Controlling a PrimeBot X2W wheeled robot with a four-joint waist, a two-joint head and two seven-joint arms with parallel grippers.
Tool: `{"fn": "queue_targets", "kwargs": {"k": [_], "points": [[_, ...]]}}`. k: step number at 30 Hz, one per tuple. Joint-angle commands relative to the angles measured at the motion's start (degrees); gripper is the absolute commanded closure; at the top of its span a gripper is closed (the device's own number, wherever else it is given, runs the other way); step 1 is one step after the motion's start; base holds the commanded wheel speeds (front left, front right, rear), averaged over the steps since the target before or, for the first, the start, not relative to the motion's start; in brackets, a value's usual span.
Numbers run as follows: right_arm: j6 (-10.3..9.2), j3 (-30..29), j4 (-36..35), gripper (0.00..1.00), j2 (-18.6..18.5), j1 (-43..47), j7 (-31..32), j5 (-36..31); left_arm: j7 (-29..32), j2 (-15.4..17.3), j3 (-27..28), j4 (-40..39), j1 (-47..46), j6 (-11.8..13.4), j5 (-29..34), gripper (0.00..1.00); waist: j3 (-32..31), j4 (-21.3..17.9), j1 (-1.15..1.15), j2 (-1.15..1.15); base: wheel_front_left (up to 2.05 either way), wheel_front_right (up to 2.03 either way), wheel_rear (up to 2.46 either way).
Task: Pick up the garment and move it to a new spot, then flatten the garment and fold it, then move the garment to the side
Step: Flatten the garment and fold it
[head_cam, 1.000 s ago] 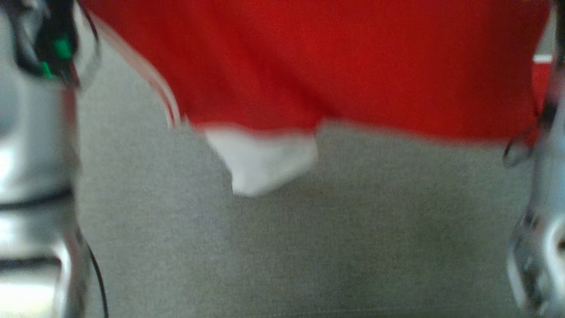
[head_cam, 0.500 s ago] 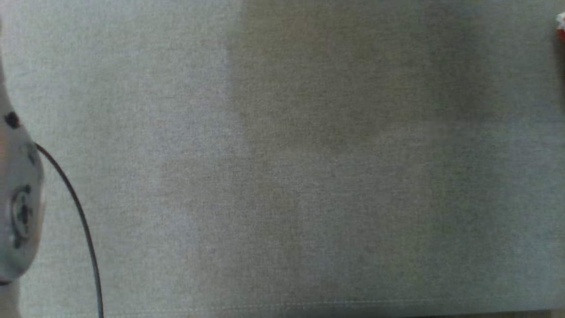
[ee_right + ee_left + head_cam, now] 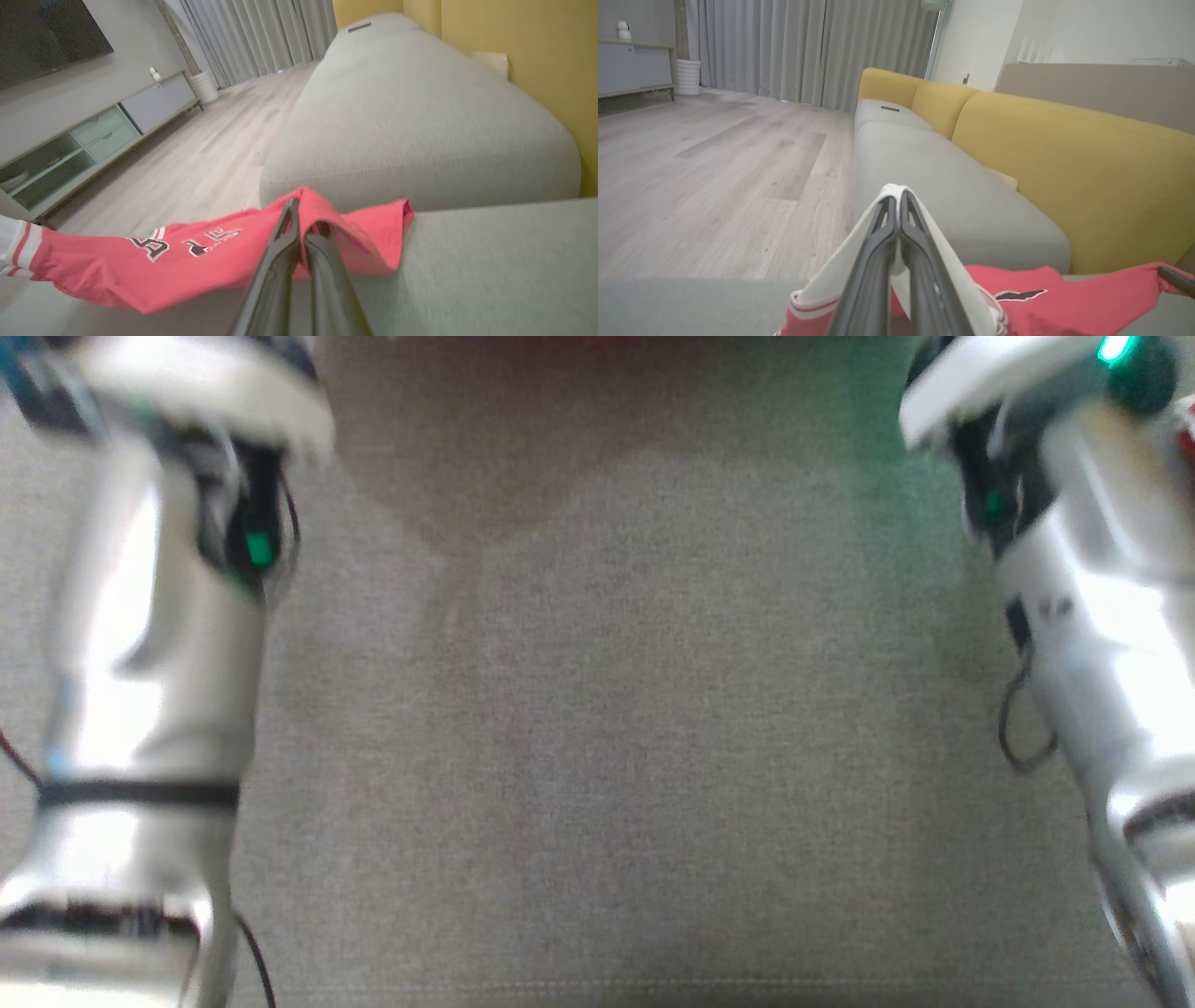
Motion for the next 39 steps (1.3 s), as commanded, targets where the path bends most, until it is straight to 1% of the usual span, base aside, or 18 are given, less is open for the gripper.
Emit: {"fn": "queue_targets", "kwargs": {"k": [1, 3, 7, 11, 12, 16, 21, 23, 24, 28, 31, 35, 39], "points": [[0.43, 2.4, -3.6, 1.0, -1.0, 2.2, 2.2, 3.1, -0.3, 4.1, -0.5, -3.7, 2.5, -0.3, -1.1, 1.0, -2.5, 0.2, 0.0, 0.0, 0.0, 0.0, 0.0], [0.43, 4.9, -5.4, 1.0, -3.0, 6.1, 4.5, 5.7, -0.3, 5.3, -1.7, -5.1, 7.5, -0.3, -2.5, 1.0, -4.2, 0.2, 0.0, 0.0, 0.0, 0.0, 0.0], [0.43, 9.9, -9.8, 1.0, -7.0, 14.0, 8.6, 9.7, -0.3, 8.3, -6.0, -7.4, 16.5, -0.3, -4.3, 1.0, -8.0, 0.5, 0.0, 0.0, 0.0, 0.0, 0.0], [0.43, 12.4, -13.3, 1.0, -10.6, 20.5, 11.6, 13.1, -0.3, 10.7, -9.3, -9.7, 23.4, -0.3, -6.3, 1.0, -11.4, 0.8, 0.0, 0.0, 0.0, 0.0, 0.0], [0.43, 12.4, -13.3, 1.0, -10.6, 20.5, 11.6, 13.1, -0.3, 10.7, -9.3, -9.7, 23.4, -0.3, -6.3, 1.0, -11.4, 0.8, 0.0, 0.0, 0.0, 0.0, 0.0], [0.43, 14.1, -16.3, 1.0, -13.8, 25.5, 14.0, 15.1, -0.3, 13.1, -13.5, -12.4, 28.0, -0.3, -6.8, 1.0, -14.1, 1.3, 0.0, 0.0, 0.0, 0.0, 0.0], [0.43, 16.8, -20.6, 1.0, -17.3, 31.0, 18.8, 17.1, -0.3, 15.3, -17.6, -14.6, 32.5, -0.3, -7.4, 1.0, -17.2, 1.3, 0.0, 0.0, 0.0, 0.0, 0.0], [0.43, 17.3, -22.4, 1.0, -18.7, 32.8, 20.5, 18.0, -0.3, 16.3, -18.9, -15.2, 33.9, -0.3, -7.4, 1.0, -18.2, 1.1, 0.0, 0.0, 0.0, 0.0, 0.0], [0.43, 17.3, -23.9, 1.0, -19.9, 34.5, 22.2, 19.0, -0.2, 17.2, -19.9, -15.7, 35.3, -0.3, -7.4, 1.0, -19.3, 0.9, 0.0, 0.0, 0.0, 0.0, 0.0], [0.43, 16.5, -26.0, 1.0, -22.1, 37.3, 25.1, 20.4, 0.5, 19.0, -21.0, -17.7, 38.2, -0.3, -7.8, 1.0, -20.9, 0.7, 0.0, 0.0, 0.0, 0.0, 0.0], [0.43, 15.8, -27.5, 1.0, -23.3, 39.4, 27.1, 21.2, 1.4, 20.4, -21.2, -20.2, 40.7, -0.3, -8.5, 1.0, -22.0, 0.7, 0.0, 0.0, 0.0, 0.0, 0.0], [0.43, 14.7, -29.7, 1.0, -24.5, 42.3, 30.1, 22.2, 3.3, 22.0, -21.1, -24.2, 44.1, 0.6, -9.7, 1.0, -23.4, 1.1, 0.0, 0.0, 0.0, 0.0, 0.0], [0.43, 13.7, -32.1, 1.0, -25.9, 45.7, 35.3, 23.8, 5.7, 23.7, -21.3, -29.2, 47.5, 1.5, -10.7, 1.0, -24.2, 1.7, 0.0, 0.0, 0.0, 0.0, 0.0]]}}
